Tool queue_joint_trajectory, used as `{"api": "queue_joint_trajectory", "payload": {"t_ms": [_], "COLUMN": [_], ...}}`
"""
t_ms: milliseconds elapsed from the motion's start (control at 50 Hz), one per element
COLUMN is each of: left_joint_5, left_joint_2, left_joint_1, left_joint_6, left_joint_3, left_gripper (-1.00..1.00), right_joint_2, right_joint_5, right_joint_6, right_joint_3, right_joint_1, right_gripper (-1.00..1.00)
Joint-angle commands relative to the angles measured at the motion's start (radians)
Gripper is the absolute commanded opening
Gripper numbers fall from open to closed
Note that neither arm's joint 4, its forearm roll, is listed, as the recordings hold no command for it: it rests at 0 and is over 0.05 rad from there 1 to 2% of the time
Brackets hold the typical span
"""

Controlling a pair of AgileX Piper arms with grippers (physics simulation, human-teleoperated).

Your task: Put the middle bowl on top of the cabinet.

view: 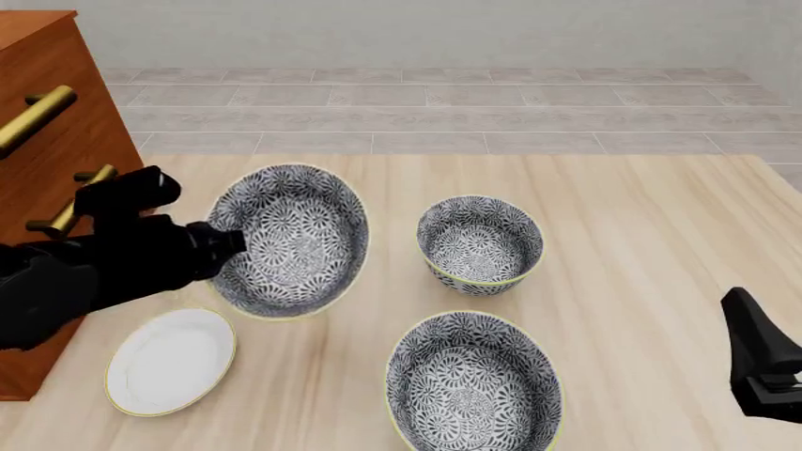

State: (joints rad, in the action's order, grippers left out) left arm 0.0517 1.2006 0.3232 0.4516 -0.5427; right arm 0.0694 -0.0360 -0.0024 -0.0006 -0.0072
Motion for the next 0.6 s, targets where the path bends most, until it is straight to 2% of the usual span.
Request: {"api": "queue_joint_trajectory", "payload": {"t_ms": [20,380,600], "left_joint_5": [0.085,0.209,0.258], "left_joint_2": [-0.079,-0.157,-0.184], "left_joint_1": [-0.024,-0.060,-0.099], "left_joint_6": [0.004,0.041,0.037], "left_joint_3": [-0.037,-0.106,-0.143], "left_gripper": [-1.00,-1.00,-1.00], "right_joint_2": [0.001,0.005,0.010], "right_joint_5": [0.001,-0.010,-0.017], "right_joint_6": [0.001,-0.003,-0.005], "right_joint_3": [0.000,0.000,0.000], "right_joint_1": [-0.001,-0.001,0.000], "right_gripper": [1.00,1.00,1.00]}}
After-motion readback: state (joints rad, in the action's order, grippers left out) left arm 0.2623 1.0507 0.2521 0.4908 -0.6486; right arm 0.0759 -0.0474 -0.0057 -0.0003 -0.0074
